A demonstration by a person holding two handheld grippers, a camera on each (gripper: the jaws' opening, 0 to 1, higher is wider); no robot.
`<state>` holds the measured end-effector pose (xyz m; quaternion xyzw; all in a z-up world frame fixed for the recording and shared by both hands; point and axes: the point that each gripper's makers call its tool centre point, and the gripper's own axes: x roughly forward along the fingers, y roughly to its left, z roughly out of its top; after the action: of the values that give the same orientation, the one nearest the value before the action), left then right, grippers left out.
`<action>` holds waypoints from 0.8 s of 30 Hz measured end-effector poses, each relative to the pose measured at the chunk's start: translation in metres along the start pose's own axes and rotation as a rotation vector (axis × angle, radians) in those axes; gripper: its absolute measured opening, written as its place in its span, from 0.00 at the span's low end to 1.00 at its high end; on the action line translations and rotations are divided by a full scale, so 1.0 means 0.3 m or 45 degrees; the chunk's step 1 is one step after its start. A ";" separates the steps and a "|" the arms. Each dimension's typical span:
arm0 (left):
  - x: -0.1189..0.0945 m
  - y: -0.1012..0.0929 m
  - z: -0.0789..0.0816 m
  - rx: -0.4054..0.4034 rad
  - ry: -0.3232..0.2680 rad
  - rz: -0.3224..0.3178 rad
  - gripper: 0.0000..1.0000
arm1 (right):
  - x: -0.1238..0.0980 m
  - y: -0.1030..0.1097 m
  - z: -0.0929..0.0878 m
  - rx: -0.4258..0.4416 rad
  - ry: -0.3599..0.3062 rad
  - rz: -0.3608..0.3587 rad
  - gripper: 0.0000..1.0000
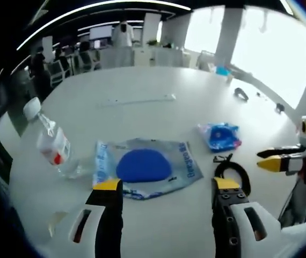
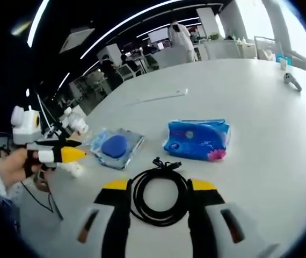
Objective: Arrange the tabletop items into an orderly group along one side of the table until the central work area is clear of visible clutter.
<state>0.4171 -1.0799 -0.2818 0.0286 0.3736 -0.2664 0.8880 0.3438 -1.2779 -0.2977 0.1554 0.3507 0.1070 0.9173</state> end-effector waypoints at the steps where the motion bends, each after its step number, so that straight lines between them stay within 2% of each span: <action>1: -0.003 0.014 -0.002 -0.008 0.000 0.008 0.63 | 0.006 0.004 0.001 -0.001 0.003 0.004 0.39; 9: -0.029 0.108 -0.019 -0.063 0.007 0.052 0.63 | 0.065 0.038 0.000 -0.018 0.038 0.043 0.39; 18: -0.031 0.157 -0.014 -0.091 -0.003 0.060 0.62 | 0.112 0.078 0.015 -0.034 0.057 0.084 0.38; 24: -0.017 0.173 -0.006 -0.103 -0.002 0.050 0.62 | 0.124 0.078 0.009 -0.035 0.071 0.087 0.37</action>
<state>0.4386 -1.0329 -0.2874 -0.0002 0.3829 -0.2335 0.8938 0.3708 -1.2453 -0.3101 0.1514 0.3692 0.1473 0.9050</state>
